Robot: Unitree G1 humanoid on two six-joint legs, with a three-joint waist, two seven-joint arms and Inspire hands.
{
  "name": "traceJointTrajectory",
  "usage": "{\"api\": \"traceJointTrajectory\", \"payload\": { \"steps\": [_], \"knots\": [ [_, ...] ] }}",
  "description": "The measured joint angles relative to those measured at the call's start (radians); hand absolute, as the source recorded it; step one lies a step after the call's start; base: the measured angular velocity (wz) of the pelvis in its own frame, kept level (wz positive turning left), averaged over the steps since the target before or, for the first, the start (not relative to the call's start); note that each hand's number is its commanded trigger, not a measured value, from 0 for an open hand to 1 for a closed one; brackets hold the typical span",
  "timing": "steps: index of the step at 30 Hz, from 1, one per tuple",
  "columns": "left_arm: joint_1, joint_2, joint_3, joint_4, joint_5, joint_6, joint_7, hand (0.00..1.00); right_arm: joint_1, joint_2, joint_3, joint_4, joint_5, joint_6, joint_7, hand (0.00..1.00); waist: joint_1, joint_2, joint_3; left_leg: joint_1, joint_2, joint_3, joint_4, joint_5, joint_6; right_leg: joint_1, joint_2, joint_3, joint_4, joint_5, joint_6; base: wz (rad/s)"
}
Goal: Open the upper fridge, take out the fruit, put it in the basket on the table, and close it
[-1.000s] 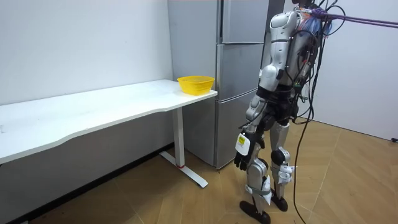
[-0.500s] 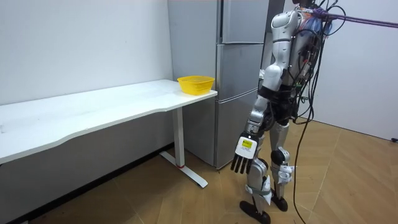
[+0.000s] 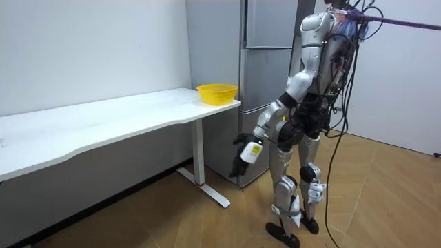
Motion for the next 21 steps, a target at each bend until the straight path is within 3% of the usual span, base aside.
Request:
{"api": "traceJointTrajectory", "payload": {
  "steps": [2, 7, 11, 16, 21],
  "knots": [
    [-0.001, 0.005, 0.003, -0.123, 0.000, -0.049, 0.058, 0.00, 0.015, -0.001, 0.000, -0.018, -0.002, -0.013, -0.003, 0.00, 0.012, 0.002, -0.0022, -0.001, -0.001, 0.000, -0.010, 0.000, 0.000, 0.000, 0.001, 0.004, 0.003, 0.000, 0.000, -0.04],
    [0.003, 0.005, 0.024, -0.393, 0.078, -0.124, 0.174, 0.00, 0.019, -0.001, -0.010, -0.021, -0.044, -0.038, -0.019, 0.00, 0.028, 0.004, -0.0054, 0.002, -0.003, 0.001, -0.009, 0.001, 0.000, -0.015, 0.001, 0.021, 0.014, 0.000, 0.000, -0.09],
    [-0.012, 0.007, 0.054, -0.589, 0.268, -0.133, 0.267, 0.00, 0.052, 0.000, -0.022, -0.050, -0.060, -0.059, -0.023, 0.00, 0.029, 0.005, -0.0047, -0.003, -0.009, -0.005, -0.008, 0.000, 0.001, -0.008, 0.000, 0.017, 0.014, 0.000, 0.000, 0.00],
    [-0.016, 0.035, 0.085, -0.819, 0.384, -0.181, 0.303, 0.00, 0.060, 0.000, -0.057, -0.051, -0.056, -0.062, -0.029, 0.00, 0.031, 0.016, -0.0048, 0.000, -0.012, -0.008, -0.013, -0.001, 0.003, -0.011, 0.000, 0.021, 0.015, 0.001, 0.002, 0.00],
    [-0.015, 0.037, 0.109, -1.027, 0.482, -0.183, 0.301, 0.00, 0.068, 0.000, -0.061, -0.048, -0.048, -0.069, -0.028, 0.00, 0.030, 0.019, -0.0046, -0.001, -0.012, -0.009, -0.008, -0.001, 0.003, -0.010, 0.000, 0.021, 0.012, 0.001, 0.002, 0.01]
  ]
}}
